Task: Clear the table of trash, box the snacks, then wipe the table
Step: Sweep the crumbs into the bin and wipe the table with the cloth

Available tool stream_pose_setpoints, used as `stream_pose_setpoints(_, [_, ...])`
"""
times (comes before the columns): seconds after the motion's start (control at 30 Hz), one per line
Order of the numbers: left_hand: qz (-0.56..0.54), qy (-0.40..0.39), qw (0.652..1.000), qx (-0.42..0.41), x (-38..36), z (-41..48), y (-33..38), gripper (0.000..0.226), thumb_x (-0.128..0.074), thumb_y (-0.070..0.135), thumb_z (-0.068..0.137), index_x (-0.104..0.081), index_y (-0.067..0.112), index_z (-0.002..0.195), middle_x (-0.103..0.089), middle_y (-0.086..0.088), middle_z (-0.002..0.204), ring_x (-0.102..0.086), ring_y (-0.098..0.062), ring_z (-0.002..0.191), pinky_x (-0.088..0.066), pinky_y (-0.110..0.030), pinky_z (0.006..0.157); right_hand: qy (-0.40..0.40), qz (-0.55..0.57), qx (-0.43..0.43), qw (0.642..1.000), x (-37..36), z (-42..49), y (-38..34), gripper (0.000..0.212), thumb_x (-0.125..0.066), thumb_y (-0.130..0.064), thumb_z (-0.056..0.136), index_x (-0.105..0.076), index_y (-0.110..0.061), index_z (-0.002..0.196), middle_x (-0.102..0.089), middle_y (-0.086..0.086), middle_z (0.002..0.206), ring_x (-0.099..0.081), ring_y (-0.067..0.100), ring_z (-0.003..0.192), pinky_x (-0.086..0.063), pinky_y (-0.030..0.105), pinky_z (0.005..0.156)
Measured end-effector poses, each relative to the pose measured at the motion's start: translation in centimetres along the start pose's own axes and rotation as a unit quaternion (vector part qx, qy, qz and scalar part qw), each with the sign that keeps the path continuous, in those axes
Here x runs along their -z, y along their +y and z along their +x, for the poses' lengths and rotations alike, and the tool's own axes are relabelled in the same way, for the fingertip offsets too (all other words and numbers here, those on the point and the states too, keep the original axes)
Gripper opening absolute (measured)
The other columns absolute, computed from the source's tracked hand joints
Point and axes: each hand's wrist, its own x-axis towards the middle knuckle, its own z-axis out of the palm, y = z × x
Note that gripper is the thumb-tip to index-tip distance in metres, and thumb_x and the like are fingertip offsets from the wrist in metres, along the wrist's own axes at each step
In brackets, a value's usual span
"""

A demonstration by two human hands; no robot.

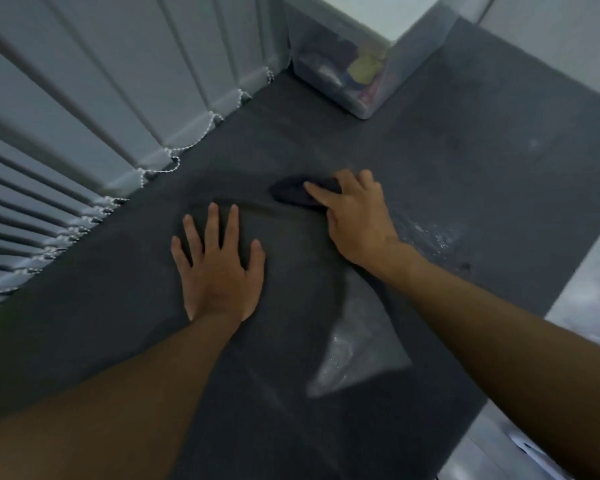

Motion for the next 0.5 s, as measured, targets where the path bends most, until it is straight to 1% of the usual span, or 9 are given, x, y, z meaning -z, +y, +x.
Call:
stream_pose_setpoints(0.1, [-0.025,0.014,1.000,-0.002,0.1,-0.1,0.2,0.065,-0.026,0.054,0.101,-0.013,0.031,0.160,-0.007,0.004,0.169,0.003,-0.030,0.155,0.002,-0.053,0.124,0.057,-0.010,-0.218,0.974,0.6,-1.0,0.8,0.050,-0.051,-0.008,0.088,-0.062,-0.031,0.131,-0.055,0.009,0.123,-0.046,0.038,0.101,-0.035,0.042,0.080])
stream_pose_setpoints(0.13, [-0.031,0.022,0.999,-0.011,0.0,-0.2,0.2,0.063,-0.027,0.052,0.102,-0.016,0.029,0.160,-0.010,0.004,0.168,0.001,-0.027,0.155,0.001,-0.053,0.124,0.063,-0.015,-0.250,0.966,0.9,-1.6,0.2,0.051,-0.052,-0.009,0.086,-0.062,-0.032,0.131,-0.054,0.009,0.124,-0.046,0.037,0.101,-0.034,0.043,0.080])
stream_pose_setpoints(0.17, [-0.037,0.034,0.998,-0.028,0.0,-0.2,0.3,0.060,-0.028,0.047,0.103,-0.020,0.027,0.159,-0.013,0.004,0.168,-0.003,-0.024,0.155,-0.001,-0.052,0.124,0.062,-0.015,-0.245,0.968,1.0,-2.5,-0.6,0.052,-0.053,-0.010,0.084,-0.062,-0.032,0.130,-0.054,0.009,0.123,-0.046,0.037,0.100,-0.034,0.043,0.079])
stream_pose_setpoints(0.2, [-0.044,0.048,0.997,-0.051,0.0,-0.3,0.3,0.057,-0.028,0.043,0.104,-0.024,0.026,0.158,-0.018,0.003,0.167,-0.009,-0.021,0.155,-0.005,-0.051,0.124,0.055,-0.009,-0.207,0.977,1.0,-3.5,-1.3,0.051,-0.054,-0.010,0.083,-0.062,-0.030,0.130,-0.055,0.009,0.121,-0.047,0.037,0.098,-0.035,0.043,0.077])
stream_pose_setpoints(0.3, [-0.060,0.071,0.989,-0.118,-0.1,-0.5,0.3,0.055,-0.027,0.035,0.102,-0.034,0.023,0.155,-0.029,0.002,0.163,-0.024,-0.018,0.151,-0.016,-0.048,0.123,0.012,0.015,-0.026,0.999,1.1,-6.9,-1.1,0.049,-0.049,-0.012,0.083,-0.066,-0.026,0.126,-0.058,0.010,0.116,-0.048,0.035,0.090,-0.038,0.041,0.074])
stream_pose_setpoints(0.33, [-0.061,0.071,0.986,-0.141,-0.1,-0.7,0.3,0.055,-0.026,0.033,0.102,-0.036,0.022,0.154,-0.032,0.002,0.162,-0.026,-0.019,0.150,-0.018,-0.048,0.123,0.010,0.003,0.003,1.000,1.4,-7.5,-0.1,0.048,-0.046,-0.014,0.084,-0.067,-0.027,0.125,-0.059,0.010,0.113,-0.049,0.035,0.088,-0.039,0.040,0.073])
stream_pose_setpoints(0.37, [-0.059,0.073,0.982,-0.165,-0.1,-0.8,0.4,0.055,-0.025,0.031,0.101,-0.038,0.021,0.154,-0.034,0.001,0.161,-0.029,-0.021,0.149,-0.021,-0.049,0.122,0.018,-0.013,-0.005,1.000,1.7,-7.8,1.1,0.047,-0.046,-0.015,0.084,-0.068,-0.029,0.123,-0.060,0.010,0.111,-0.049,0.035,0.087,-0.039,0.040,0.072])
stream_pose_setpoints(0.43, [-0.047,0.076,0.977,-0.195,-0.1,-0.9,0.5,0.056,-0.024,0.030,0.100,-0.041,0.020,0.152,-0.038,0.000,0.159,-0.033,-0.023,0.147,-0.023,-0.050,0.120,0.053,-0.038,-0.120,0.991,2.4,-8.0,3.2,0.049,-0.049,-0.011,0.084,-0.068,-0.032,0.123,-0.058,0.011,0.113,-0.049,0.037,0.091,-0.038,0.041,0.074])
stream_pose_setpoints(0.5, [-0.039,0.078,0.976,-0.199,-0.1,-0.8,0.5,0.055,-0.027,0.028,0.100,-0.043,0.019,0.151,-0.042,-0.001,0.157,-0.034,-0.024,0.147,-0.023,-0.051,0.119,0.074,-0.035,-0.259,0.962,2.9,-8.3,3.9,0.052,-0.050,-0.007,0.084,-0.064,-0.033,0.128,-0.055,0.010,0.122,-0.047,0.038,0.099,-0.035,0.041,0.079])
